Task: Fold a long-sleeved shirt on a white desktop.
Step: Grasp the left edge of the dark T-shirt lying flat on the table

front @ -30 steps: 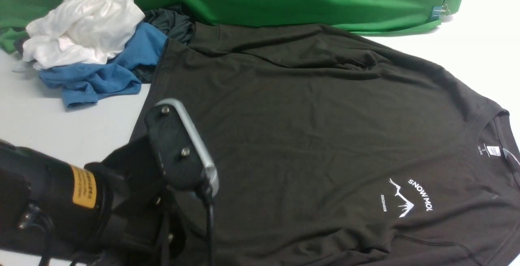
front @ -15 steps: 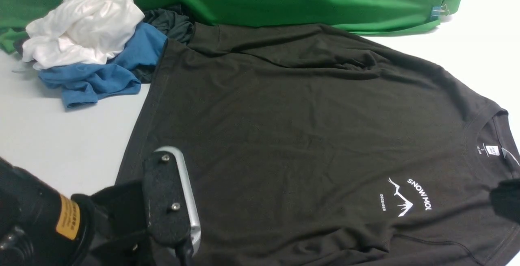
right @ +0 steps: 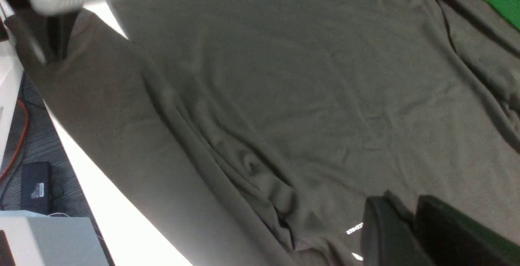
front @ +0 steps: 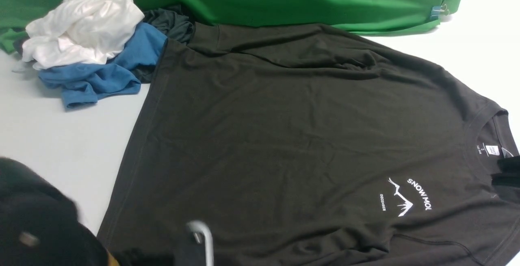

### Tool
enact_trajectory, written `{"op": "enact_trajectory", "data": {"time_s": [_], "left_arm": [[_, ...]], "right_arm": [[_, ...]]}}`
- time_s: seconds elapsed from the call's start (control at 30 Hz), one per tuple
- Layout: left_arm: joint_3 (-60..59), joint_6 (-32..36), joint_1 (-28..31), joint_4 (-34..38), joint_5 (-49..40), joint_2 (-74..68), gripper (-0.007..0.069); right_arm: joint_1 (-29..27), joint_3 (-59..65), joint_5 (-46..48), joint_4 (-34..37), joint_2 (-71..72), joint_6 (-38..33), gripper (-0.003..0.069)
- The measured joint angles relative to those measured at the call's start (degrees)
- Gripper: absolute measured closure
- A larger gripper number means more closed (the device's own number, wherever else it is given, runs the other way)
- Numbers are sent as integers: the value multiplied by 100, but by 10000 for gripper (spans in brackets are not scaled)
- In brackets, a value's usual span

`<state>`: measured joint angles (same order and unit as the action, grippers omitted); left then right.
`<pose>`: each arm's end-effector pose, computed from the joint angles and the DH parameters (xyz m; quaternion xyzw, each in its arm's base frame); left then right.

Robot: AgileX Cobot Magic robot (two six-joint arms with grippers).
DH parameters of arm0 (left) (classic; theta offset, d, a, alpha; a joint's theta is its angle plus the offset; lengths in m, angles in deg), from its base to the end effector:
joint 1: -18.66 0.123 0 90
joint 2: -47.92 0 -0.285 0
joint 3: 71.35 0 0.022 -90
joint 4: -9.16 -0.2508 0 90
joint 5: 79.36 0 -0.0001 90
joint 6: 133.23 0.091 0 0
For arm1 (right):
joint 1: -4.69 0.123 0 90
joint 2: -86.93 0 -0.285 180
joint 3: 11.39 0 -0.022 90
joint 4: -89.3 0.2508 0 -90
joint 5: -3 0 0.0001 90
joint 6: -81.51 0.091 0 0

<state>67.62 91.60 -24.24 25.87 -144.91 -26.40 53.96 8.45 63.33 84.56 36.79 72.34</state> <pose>0.1003 -0.1257 0.2221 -0.6415 -0.7557 0.1319 0.0055 0.0798 0.0826 0.3896 -0.4456 0.7896 0.1052 0.4085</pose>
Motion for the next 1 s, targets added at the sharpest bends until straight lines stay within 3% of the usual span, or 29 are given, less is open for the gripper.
{"op": "enact_trajectory", "data": {"time_s": [0.03, 0.13, 0.23, 0.3, 0.8, 0.87, 1.0], "left_arm": [[0, 0, -34, -19, 0, -21, 487], [-175, -172, -650, -372, 282, -342, 315], [-181, -549, -924, -804, 660, -441, 203], [-212, -716, -978, -969, 966, -486, 167], [-699, -416, -1079, -342, 1354, -642, 179], [-803, -405, -1251, -419, 1576, -642, 179], [-1038, -700, -1541, -1265, 1939, -642, 179]], "right_arm": [[0, 0, 0, 0, 0, 0, 526], [0, 0, 0, -7, 0, -84, 523], [0, 0, 0, -11, 0, -94, 520], [0, 0, 0, -11, 0, -99, 517], [0, 0, -136, -11, 0, -135, 508], [0, 0, -180, -11, 0, -142, 504], [0, 0, -234, -11, 0, -142, 503]]}}
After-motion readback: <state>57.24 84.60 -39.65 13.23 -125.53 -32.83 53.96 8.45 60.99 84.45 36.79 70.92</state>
